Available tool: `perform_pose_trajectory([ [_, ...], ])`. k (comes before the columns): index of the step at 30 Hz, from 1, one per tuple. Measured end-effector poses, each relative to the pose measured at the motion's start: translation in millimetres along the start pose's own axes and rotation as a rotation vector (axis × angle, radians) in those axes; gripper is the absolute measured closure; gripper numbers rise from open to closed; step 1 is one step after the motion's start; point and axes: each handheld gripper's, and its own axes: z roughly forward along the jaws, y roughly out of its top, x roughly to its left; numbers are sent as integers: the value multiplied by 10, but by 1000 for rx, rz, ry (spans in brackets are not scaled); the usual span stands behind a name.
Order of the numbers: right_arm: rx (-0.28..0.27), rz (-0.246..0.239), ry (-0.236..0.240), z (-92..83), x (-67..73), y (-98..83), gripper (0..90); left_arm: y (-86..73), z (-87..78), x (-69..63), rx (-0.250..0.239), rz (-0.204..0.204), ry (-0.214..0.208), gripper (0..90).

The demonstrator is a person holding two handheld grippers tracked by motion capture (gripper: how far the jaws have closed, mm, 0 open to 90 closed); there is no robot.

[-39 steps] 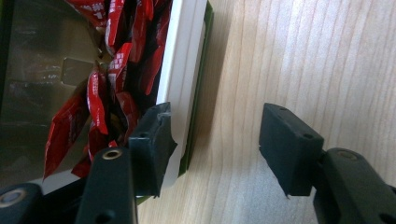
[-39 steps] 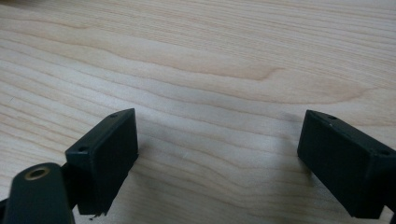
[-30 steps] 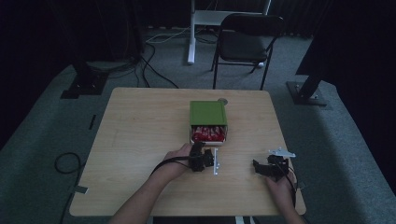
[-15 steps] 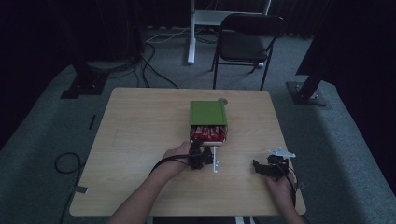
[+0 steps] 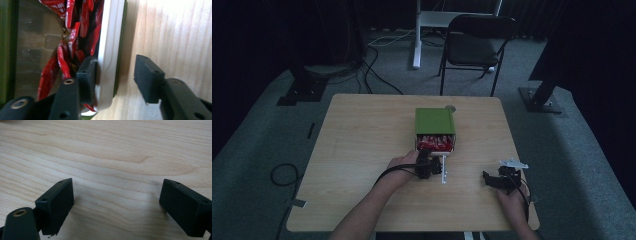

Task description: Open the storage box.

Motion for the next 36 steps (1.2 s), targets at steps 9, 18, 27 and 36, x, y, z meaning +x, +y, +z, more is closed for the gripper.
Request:
perform_pose_trajectory([
  [9, 0, 0, 0, 0, 0, 0, 115, 25, 45, 15, 25, 17, 31, 637],
  [18, 0, 0, 0, 0, 0, 0, 115, 39, 61, 46, 29, 37, 50, 734],
  [27, 0, 0, 0, 0, 0, 0, 115, 31, 58, 41, 19, 63, 51, 747],
  [36, 0, -1, 0, 0, -1, 0, 115, 41, 5, 14, 18, 65, 38, 752],
])
